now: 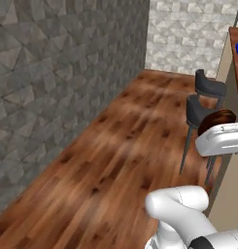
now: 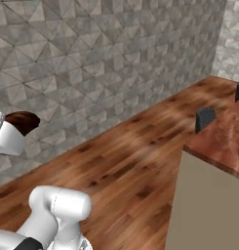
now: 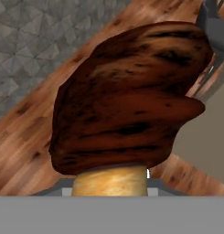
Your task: Gather the squash and lemon wedge from the fridge and place them on a tray on the dining counter. Then gather the steak and chicken drumstick from the fridge and place them on the other tray.
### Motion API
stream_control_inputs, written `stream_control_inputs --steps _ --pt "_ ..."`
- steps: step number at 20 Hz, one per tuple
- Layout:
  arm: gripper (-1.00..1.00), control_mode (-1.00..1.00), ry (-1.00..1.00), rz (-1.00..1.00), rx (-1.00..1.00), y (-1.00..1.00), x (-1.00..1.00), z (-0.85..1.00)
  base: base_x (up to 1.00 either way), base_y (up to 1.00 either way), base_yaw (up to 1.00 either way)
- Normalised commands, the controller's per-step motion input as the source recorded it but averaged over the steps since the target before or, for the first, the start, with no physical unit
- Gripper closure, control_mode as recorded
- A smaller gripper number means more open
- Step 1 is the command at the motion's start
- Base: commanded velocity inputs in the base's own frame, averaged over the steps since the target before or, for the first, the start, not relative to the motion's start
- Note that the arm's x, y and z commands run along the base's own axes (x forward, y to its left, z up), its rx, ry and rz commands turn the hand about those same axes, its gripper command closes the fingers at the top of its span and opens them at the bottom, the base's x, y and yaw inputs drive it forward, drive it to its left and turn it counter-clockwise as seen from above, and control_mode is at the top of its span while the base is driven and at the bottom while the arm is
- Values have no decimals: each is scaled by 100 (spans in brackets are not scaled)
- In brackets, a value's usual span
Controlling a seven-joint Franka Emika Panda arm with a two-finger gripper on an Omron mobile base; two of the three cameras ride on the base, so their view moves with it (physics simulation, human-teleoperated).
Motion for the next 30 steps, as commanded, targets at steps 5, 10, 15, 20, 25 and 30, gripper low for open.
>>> stream_control_inputs --steps 5,10,15,20,25,30 --pt "100 100 0 0 0 0 0 0 69 44 -42" --pt "100 100 0 0 0 0 0 0 71 37 -41" --pt "100 100 0 0 0 0 0 0 71 36 -41" --pt "100 100 0 0 0 0 0 0 71 38 -41" --pt "100 100 0 0 0 0 0 0 69 35 -41" --pt "100 100 0 0 0 0 0 0 62 37 -42"
